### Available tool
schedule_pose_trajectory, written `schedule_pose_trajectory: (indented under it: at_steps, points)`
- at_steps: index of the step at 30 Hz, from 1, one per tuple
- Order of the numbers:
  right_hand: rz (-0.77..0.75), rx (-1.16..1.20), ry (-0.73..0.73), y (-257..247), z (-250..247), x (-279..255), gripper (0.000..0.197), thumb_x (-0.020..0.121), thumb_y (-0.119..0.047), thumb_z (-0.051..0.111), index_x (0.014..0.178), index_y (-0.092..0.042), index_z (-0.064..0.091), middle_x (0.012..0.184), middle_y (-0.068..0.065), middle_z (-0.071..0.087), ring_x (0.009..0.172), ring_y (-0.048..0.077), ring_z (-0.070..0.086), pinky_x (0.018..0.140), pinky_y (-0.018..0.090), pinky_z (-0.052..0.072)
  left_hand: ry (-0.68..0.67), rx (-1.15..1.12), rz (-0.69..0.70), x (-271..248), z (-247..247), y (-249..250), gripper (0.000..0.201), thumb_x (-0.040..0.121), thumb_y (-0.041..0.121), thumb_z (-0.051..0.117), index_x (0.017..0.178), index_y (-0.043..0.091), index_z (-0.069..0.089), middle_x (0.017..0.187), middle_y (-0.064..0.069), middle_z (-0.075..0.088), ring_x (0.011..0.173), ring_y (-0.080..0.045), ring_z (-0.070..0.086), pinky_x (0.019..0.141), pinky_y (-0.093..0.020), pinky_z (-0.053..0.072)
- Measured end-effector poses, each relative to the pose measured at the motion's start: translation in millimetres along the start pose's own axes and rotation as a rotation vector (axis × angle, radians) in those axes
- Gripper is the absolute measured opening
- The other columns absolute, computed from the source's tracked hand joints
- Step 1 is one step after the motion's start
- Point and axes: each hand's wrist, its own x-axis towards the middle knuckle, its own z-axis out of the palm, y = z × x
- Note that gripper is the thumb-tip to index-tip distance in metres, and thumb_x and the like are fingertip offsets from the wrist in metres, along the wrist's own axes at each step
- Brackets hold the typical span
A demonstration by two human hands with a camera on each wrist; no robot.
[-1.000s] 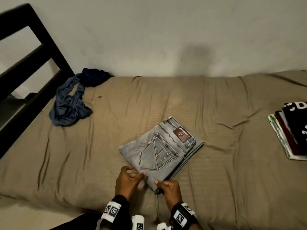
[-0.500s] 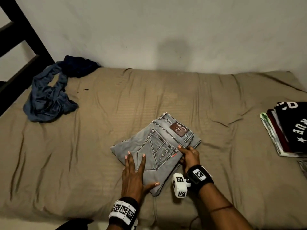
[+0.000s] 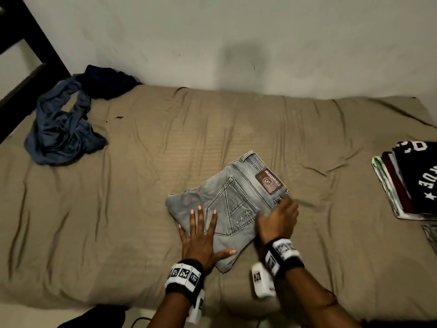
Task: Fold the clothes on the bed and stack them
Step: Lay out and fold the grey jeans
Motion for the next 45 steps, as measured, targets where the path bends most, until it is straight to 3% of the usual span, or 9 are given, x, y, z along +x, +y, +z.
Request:
schedule_pose_trajectory:
  at_steps: [4, 8, 14, 19, 24, 28, 33, 39, 45]
  points:
    - [-0.851, -0.162, -0.394, 2.0, 34.6, -84.5, 0.072, 0.089, -0.046, 0.061, 0.147, -0.008, 0.044, 0.156, 0.017, 0.037, 0.143, 0.035, 0.039, 0.118, 0.045, 0.031, 0.091, -0.069, -0.043, 8.2, -11.0, -29.8, 0.125, 0.059, 0.104, -0.002, 0.156, 0.03, -0.026, 0.158, -0.012, -0.042, 0.145, -0.03, -0.041, 0.122, -0.063, -0.002]
    - [-0.87, -0.289, -0.519, 21.4, 50.8, -114.1, 0.09, 0.096, -0.067, 0.038, 0.162, -0.02, 0.0, 0.169, 0.005, -0.007, 0.156, 0.022, -0.005, 0.125, 0.042, 0.003, 0.063, -0.027, -0.086, 16.9, -18.9, -54.6, 0.143, 0.046, 0.11, 0.006, 0.157, 0.026, -0.026, 0.16, -0.016, -0.038, 0.147, -0.033, -0.036, 0.122, -0.059, 0.0]
    - [-0.881, -0.223, -0.596, 22.2, 46.4, -104.3, 0.089, 0.098, -0.069, 0.035, 0.162, -0.018, 0.0, 0.169, 0.003, -0.009, 0.155, 0.017, -0.01, 0.125, 0.041, 0.004, 0.002, -0.101, -0.19, 38.5, -39.7, -57.8, 0.18, 0.018, 0.113, 0.027, 0.155, 0.012, -0.028, 0.164, -0.018, -0.028, 0.153, -0.034, -0.024, 0.125, -0.055, -0.001]
    - [-1.067, -0.189, -0.678, 8.2, 22.7, -43.0, 0.08, 0.097, -0.072, 0.033, 0.156, -0.018, 0.027, 0.16, 0.008, 0.027, 0.142, 0.028, 0.033, 0.116, 0.047, 0.031, 0.044, -0.219, -0.237, 31.4, -36.6, -55.3, 0.181, 0.021, 0.111, 0.039, 0.155, 0.009, -0.029, 0.161, -0.028, -0.028, 0.15, -0.04, -0.027, 0.125, -0.055, -0.004]
    - [-0.634, -0.204, -0.196, 8.0, 3.4, 83.1, 0.078, 0.085, -0.054, 0.06, 0.147, -0.012, 0.041, 0.152, 0.021, 0.037, 0.133, 0.036, 0.04, 0.108, 0.048, 0.037, 0.463, -0.548, -0.348, -10.0, -4.2, -27.3, 0.151, 0.053, 0.071, 0.087, 0.16, 0.006, 0.002, 0.16, -0.026, 0.024, 0.148, -0.042, 0.022, 0.119, -0.053, 0.03]
    - [-0.218, -0.092, -0.526, 32.3, 20.5, 158.2, 0.08, 0.07, -0.078, 0.061, 0.119, -0.016, 0.066, 0.117, 0.017, 0.066, 0.11, 0.035, 0.063, 0.084, 0.034, 0.047, 0.581, -0.793, -0.499, -22.6, 20.1, 1.5, 0.107, 0.047, 0.082, 0.082, 0.129, 0.021, 0.051, 0.116, -0.012, 0.065, 0.11, -0.037, 0.062, 0.091, -0.05, 0.055]
    - [-0.039, 0.198, -0.636, 33.3, 36.7, 166.3, 0.078, 0.06, -0.061, 0.089, 0.12, -0.02, 0.063, 0.107, -0.001, 0.072, 0.093, 0.016, 0.069, 0.084, 0.034, 0.057, 0.436, -1.099, -0.736, -18.8, 38.9, 23.5, 0.087, 0.052, 0.054, 0.097, 0.121, 0.017, 0.061, 0.106, -0.006, 0.073, 0.096, -0.027, 0.069, 0.093, -0.042, 0.055]
    - [-0.098, 0.041, -0.722, 30.4, 36.1, 162.8, 0.073, 0.068, -0.068, 0.077, 0.118, -0.018, 0.059, 0.109, 0.004, 0.069, 0.095, 0.026, 0.066, 0.077, 0.031, 0.05, 0.397, -1.535, -0.476, -17.8, 26.2, 29.3, 0.064, 0.062, 0.0, 0.093, 0.121, 0.007, 0.068, 0.115, -0.013, 0.075, 0.107, -0.034, 0.072, 0.092, -0.061, 0.055]
    - [-0.001, 0.228, -0.678, 67.0, -15.5, 126.1, 0.073, 0.062, -0.067, 0.074, 0.113, -0.017, 0.065, 0.112, 0.006, 0.073, 0.101, 0.026, 0.068, 0.089, 0.037, 0.054, 0.343, -1.521, -0.367, -38.9, -16.1, 35.8, 0.057, 0.075, -0.015, 0.074, 0.128, 0.003, 0.062, 0.116, -0.021, 0.072, 0.095, -0.031, 0.073, 0.067, -0.031, 0.063]
